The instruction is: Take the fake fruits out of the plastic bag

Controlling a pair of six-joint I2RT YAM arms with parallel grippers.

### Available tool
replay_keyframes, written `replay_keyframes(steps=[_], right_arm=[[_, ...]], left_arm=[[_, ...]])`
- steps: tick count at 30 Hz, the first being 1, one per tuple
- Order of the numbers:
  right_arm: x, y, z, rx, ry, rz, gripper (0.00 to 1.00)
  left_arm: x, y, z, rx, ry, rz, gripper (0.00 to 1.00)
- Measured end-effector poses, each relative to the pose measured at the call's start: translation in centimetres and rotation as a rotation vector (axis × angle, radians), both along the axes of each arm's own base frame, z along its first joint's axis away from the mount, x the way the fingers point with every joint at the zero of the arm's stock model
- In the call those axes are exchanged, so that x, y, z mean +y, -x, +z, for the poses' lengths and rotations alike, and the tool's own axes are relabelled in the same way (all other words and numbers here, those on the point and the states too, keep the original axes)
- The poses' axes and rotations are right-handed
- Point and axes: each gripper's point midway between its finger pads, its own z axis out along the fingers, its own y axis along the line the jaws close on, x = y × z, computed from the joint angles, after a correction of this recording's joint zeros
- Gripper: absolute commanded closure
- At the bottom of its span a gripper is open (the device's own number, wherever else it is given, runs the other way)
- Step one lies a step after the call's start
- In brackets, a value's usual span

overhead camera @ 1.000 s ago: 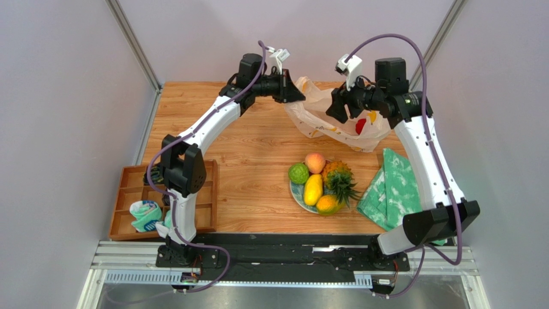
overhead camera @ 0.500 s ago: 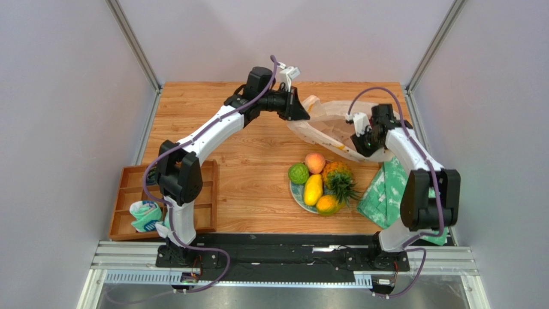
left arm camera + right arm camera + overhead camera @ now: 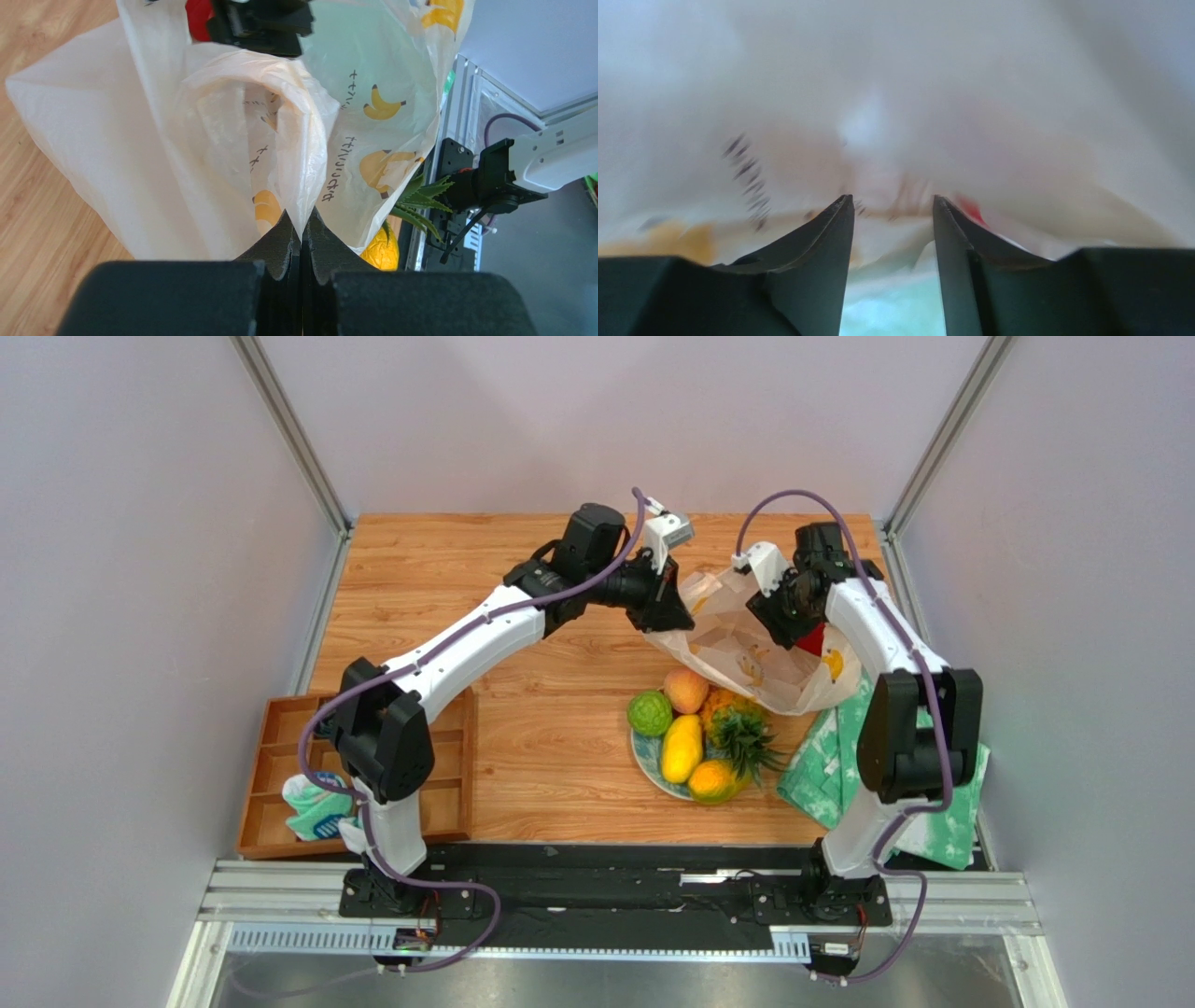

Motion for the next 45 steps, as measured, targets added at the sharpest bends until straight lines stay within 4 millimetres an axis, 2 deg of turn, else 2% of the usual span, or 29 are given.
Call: replay_keyframes(steps=[1,3,7,15,18,21,22,24,27,28,31,35,37,39,42,45], right_arm=[[-0.2,-1.1,-0.3,-0.009,0.019,0.008,0.37],[-0.7,-2.5,-1.1,-0.017,0.054,0.021,0.33],[-1.8,-3.0,-2.7,0.004,0.134,0.061,0.27],[-3.6,-5.4,-2.8,-0.082,0.293,0.152,0.19],[-3.9,-6.5,-4.5,-0.072,0.357,0.222,0.16],[-4.2,-8.2,-7.3,-0.023,0.442,0.269,0.16],[-4.2,-8.8,-7.9,-0.015,0.459,0.274,0.18],[-3.8,-10.1,-7.6,-0.023,0.502,0.289,0.21],[-3.3,-11.1,-7.4,-0.043,0.525,0.298,0.35],[-3.4,-11.0,-7.5,-0.039,0.538,0.299,0.47],[-4.0,-10.6,-8.0,-0.024,0.576,0.3,0.65],[-4.1,-9.3,-8.9,0.002,0.577,0.305,0.74],[-3.8,-8.7,-8.3,0.002,0.55,0.299,0.75],[-2.8,-8.1,-6.5,-0.013,0.482,0.28,0.77],[-0.7,-7.8,-1.2,-0.078,0.334,0.244,0.79],[2.0,-7.3,5.9,-0.193,0.147,0.203,0.79]], left_arm=[[0.0,0.1,0.1,-0.009,-0.002,-0.004,1.0],[-0.1,0.3,0.2,-0.026,-0.004,-0.01,1.0],[-0.4,0.7,0.2,-0.037,-0.006,-0.023,1.0],[-0.8,1.5,0.2,-0.045,-0.003,-0.059,1.0],[-0.9,1.8,0.3,-0.043,0.002,-0.077,1.0],[-0.9,2.0,0.3,-0.042,0.004,-0.086,1.0],[-0.9,2.0,0.3,-0.045,0.004,-0.087,1.0],[-0.9,2.0,0.2,-0.044,-0.001,-0.087,1.0],[-0.9,2.0,0.2,-0.048,-0.002,-0.089,1.0],[-0.9,2.0,0.2,-0.048,-0.003,-0.089,1.0],[-0.8,1.9,0.2,-0.049,-0.004,-0.087,1.0],[-0.8,1.9,0.0,-0.052,-0.011,-0.084,1.0],[-0.7,1.9,-0.1,-0.058,-0.019,-0.084,1.0],[-0.6,1.7,-0.2,-0.071,-0.027,-0.079,1.0],[-0.4,1.4,-0.2,-0.087,-0.036,-0.065,1.0],[-0.3,0.9,-0.4,-0.101,-0.051,-0.038,1.0]])
